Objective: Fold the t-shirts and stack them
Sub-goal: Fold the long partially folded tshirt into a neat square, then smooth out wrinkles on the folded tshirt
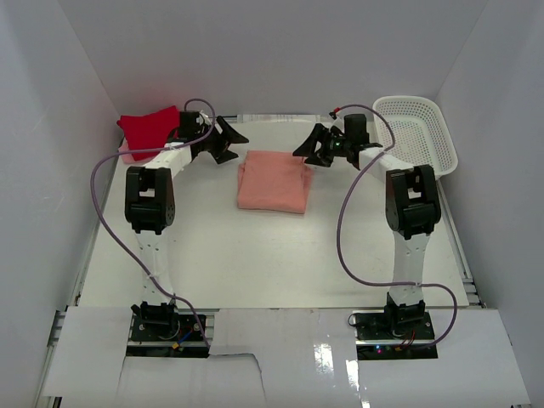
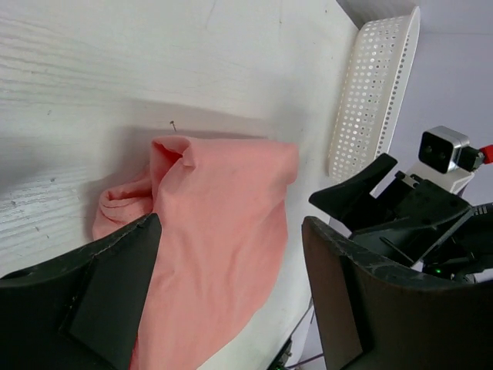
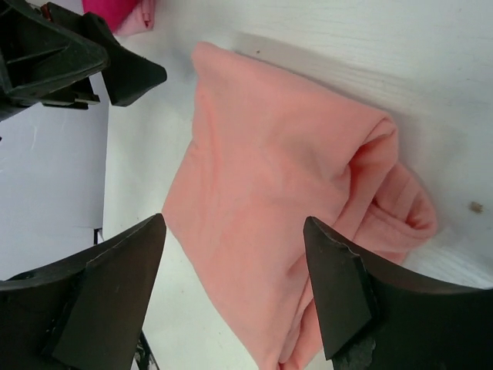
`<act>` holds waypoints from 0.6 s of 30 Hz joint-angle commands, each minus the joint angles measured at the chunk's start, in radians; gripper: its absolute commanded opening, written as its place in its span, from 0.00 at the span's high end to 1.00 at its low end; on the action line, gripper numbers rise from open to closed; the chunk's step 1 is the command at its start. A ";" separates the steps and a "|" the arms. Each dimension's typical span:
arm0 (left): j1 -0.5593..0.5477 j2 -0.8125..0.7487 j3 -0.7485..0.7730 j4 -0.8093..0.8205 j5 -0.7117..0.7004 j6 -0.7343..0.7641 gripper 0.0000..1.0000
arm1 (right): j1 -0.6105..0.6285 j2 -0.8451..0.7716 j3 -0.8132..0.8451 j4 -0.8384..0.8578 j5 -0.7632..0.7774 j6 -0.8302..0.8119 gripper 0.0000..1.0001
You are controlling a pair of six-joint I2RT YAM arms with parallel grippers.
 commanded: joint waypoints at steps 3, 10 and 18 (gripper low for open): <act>-0.032 -0.157 0.040 -0.016 -0.007 0.082 0.16 | 0.027 -0.140 -0.055 0.174 -0.021 -0.032 0.20; -0.121 -0.154 0.012 -0.038 0.050 0.167 0.21 | 0.079 -0.073 -0.007 0.097 -0.082 -0.054 0.24; -0.175 -0.108 -0.058 -0.006 0.127 0.150 0.26 | 0.087 -0.039 -0.113 0.086 -0.091 -0.018 0.86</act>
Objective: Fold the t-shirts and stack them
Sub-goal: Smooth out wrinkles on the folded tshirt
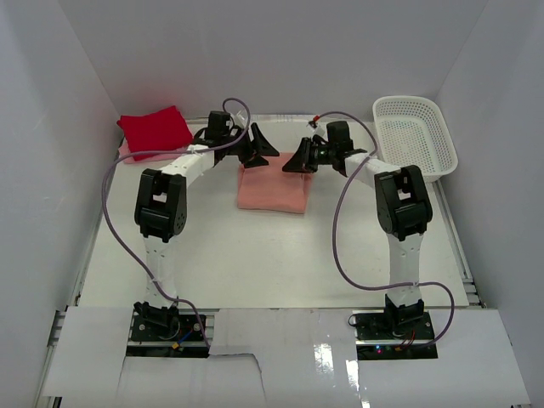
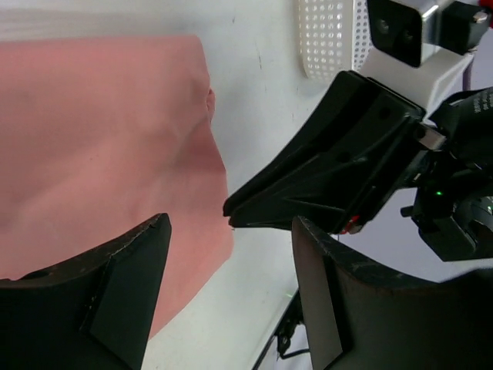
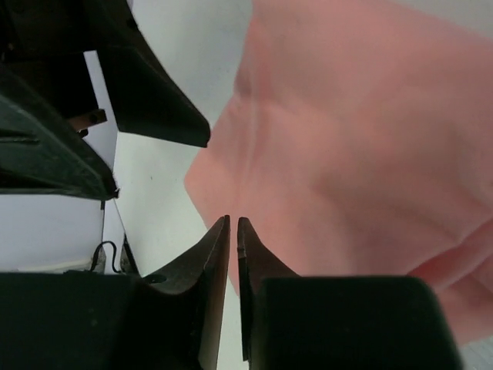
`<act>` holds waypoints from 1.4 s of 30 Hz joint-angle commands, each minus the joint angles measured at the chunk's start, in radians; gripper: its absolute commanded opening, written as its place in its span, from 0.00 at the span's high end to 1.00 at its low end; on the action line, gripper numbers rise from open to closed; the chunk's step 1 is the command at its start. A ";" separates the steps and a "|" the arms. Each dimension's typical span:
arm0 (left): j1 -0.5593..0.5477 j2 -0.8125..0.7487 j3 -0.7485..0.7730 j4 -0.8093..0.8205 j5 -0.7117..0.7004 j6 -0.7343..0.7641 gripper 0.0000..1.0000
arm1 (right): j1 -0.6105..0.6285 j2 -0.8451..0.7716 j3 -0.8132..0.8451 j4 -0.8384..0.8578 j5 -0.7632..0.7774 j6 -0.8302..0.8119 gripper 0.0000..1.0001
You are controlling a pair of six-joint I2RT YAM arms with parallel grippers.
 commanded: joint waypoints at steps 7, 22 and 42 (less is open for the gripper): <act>-0.011 -0.042 -0.324 0.116 0.023 -0.026 0.29 | -0.011 0.016 -0.221 -0.004 0.017 -0.005 0.89; -0.013 -0.096 -0.386 0.093 -0.069 -0.013 0.30 | -0.010 -0.091 -0.207 -0.100 0.048 -0.048 0.87; -0.020 -0.162 -0.512 0.195 0.039 -0.092 0.28 | 0.015 -0.056 -0.448 0.209 -0.214 0.101 0.83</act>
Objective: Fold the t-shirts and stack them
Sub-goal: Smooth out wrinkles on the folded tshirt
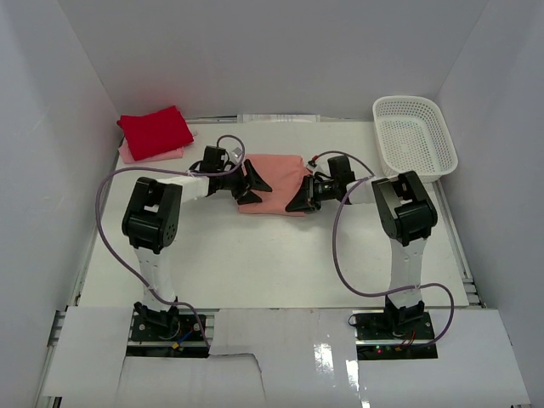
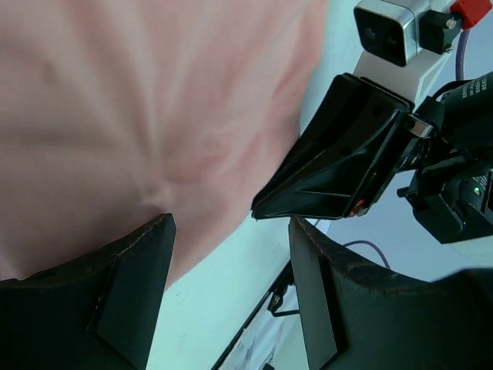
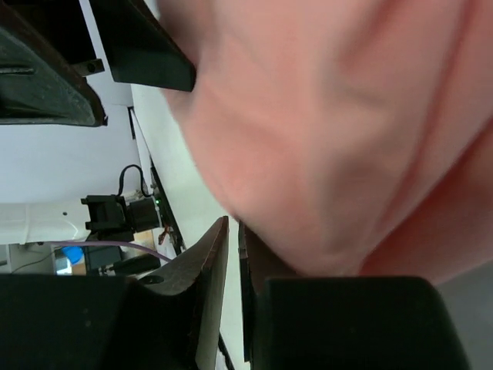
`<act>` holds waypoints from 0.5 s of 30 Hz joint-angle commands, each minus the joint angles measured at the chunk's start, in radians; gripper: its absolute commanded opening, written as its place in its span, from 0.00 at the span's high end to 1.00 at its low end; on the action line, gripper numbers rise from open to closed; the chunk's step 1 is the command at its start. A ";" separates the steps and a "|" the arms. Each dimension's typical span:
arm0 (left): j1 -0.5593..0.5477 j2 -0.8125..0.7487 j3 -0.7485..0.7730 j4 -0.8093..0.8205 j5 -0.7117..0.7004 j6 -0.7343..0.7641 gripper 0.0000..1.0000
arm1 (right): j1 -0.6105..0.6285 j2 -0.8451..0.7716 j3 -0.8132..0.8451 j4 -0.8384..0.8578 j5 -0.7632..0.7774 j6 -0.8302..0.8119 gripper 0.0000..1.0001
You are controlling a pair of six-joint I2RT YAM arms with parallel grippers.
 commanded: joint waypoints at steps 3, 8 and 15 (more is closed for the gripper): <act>-0.006 0.049 -0.025 0.092 0.043 -0.014 0.28 | 0.001 0.082 -0.030 0.083 -0.032 0.008 0.84; -0.007 0.064 -0.036 0.098 0.047 -0.009 0.28 | 0.001 0.072 -0.059 -0.083 0.045 -0.068 0.84; -0.009 0.023 -0.085 0.078 0.026 0.010 0.28 | 0.002 -0.029 -0.050 -0.099 0.014 -0.046 0.84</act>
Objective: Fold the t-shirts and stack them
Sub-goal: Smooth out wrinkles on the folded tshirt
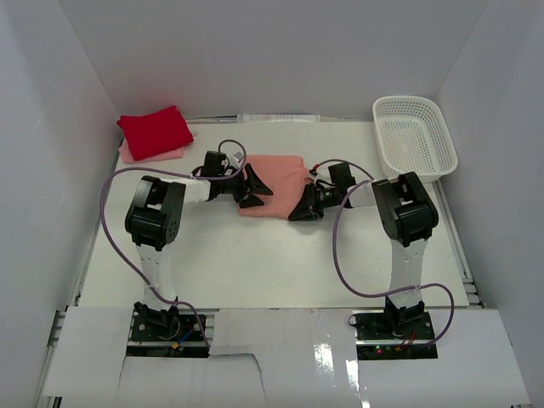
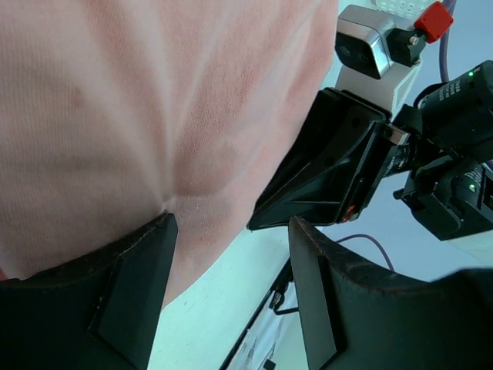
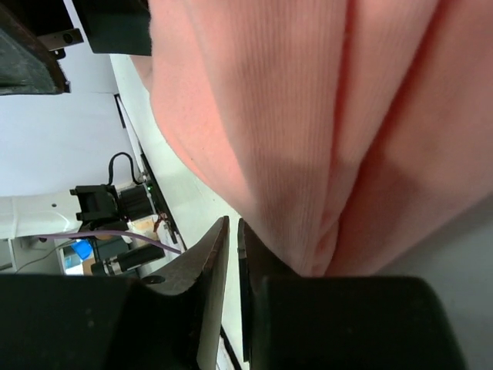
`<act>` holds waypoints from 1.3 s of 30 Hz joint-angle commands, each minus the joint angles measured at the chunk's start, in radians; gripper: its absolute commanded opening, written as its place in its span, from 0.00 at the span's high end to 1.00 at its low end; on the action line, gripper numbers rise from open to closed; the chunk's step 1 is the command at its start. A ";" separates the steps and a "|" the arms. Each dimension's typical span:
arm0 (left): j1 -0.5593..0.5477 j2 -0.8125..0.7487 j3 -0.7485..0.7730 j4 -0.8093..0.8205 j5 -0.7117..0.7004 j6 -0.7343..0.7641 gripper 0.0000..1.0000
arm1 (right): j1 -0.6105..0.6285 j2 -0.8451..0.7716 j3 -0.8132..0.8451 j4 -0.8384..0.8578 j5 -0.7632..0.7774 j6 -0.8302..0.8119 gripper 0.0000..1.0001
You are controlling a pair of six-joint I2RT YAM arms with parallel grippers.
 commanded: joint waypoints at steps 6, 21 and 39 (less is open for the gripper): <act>-0.007 -0.082 -0.017 -0.084 -0.047 0.039 0.28 | 0.030 -0.107 0.111 -0.116 0.000 0.015 0.83; -0.010 -0.151 -0.066 -0.028 -0.008 -0.022 0.28 | 0.086 0.124 0.185 0.036 -0.020 0.112 0.84; -0.002 -0.215 0.006 -0.091 0.061 -0.028 0.27 | 0.073 -0.078 0.126 0.071 -0.025 0.155 0.84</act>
